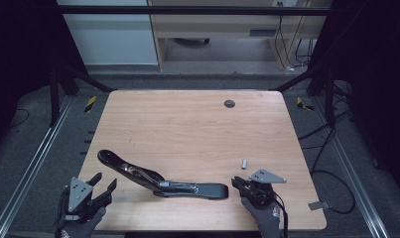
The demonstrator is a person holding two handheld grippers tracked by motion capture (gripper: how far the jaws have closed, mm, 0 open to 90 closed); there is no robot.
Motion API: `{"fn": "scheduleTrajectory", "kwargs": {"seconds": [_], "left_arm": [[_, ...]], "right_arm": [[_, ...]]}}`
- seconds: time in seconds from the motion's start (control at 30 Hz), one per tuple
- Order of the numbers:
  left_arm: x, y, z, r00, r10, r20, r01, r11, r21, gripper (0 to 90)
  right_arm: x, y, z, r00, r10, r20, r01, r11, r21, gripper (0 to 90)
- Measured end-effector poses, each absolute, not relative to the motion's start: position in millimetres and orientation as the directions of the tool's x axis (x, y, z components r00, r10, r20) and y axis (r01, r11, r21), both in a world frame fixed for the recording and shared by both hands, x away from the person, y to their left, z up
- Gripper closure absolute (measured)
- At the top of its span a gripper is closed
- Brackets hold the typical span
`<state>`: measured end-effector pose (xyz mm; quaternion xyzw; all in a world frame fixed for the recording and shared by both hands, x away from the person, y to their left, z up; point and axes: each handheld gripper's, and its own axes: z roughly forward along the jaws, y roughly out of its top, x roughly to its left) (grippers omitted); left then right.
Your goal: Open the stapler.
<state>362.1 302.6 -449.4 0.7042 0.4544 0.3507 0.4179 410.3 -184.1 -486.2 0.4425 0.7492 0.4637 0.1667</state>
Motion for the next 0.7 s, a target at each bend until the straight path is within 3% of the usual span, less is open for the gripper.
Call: {"fn": "scheduleTrajectory", "kwargs": {"seconds": [0.4, 0.7], "left_arm": [[374, 304, -476, 0.341, 0.933, 0.117, 0.407, -0.259, 0.876, 49.8], [376, 302, -484, 0.324, 0.938, 0.125, 0.429, -0.264, 0.864, 47.1]], "right_arm": [[426, -202, -473, -0.473, 0.872, 0.121, 0.527, 0.17, 0.833, 76.7], [451, -206, -464, -0.417, 0.904, 0.092, 0.564, 0.178, 0.806, 74.0]]}}
